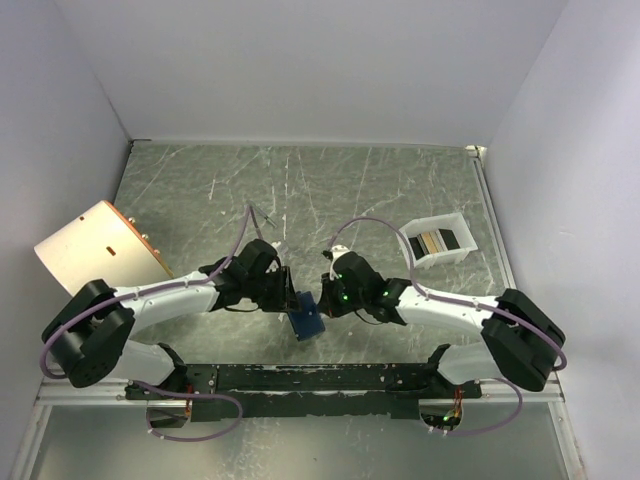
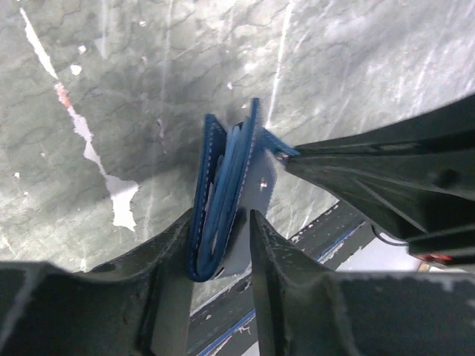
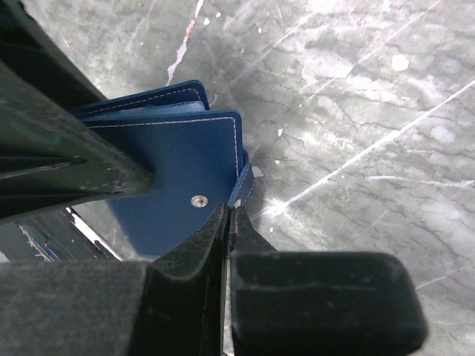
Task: Put the credit cards into the card holder
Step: Open the card holder at the center of the board.
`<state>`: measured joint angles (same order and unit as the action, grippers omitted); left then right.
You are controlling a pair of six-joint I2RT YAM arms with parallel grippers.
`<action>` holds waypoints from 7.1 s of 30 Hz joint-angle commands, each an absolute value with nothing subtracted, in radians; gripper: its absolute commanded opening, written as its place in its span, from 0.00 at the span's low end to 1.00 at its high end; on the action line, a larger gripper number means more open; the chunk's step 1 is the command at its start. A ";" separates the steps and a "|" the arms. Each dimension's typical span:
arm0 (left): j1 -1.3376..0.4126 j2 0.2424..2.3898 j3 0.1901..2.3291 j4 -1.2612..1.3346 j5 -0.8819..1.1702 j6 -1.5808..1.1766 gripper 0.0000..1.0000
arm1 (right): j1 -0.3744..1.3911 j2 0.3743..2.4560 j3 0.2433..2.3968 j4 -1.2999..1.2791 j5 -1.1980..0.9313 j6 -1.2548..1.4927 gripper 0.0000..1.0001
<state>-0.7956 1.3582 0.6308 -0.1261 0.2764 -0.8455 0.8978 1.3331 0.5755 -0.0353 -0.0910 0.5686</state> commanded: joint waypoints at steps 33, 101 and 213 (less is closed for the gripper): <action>-0.796 1.157 0.720 -0.337 0.052 -0.752 0.66 | 0.894 1.167 0.634 -0.016 -0.139 0.803 0.00; -0.795 1.289 0.721 -0.274 0.112 -0.732 0.07 | 0.861 1.188 0.565 -0.146 0.012 0.744 0.22; -0.806 1.243 0.718 -0.338 0.019 -0.927 0.07 | 0.971 1.616 0.747 -0.250 0.138 0.922 0.33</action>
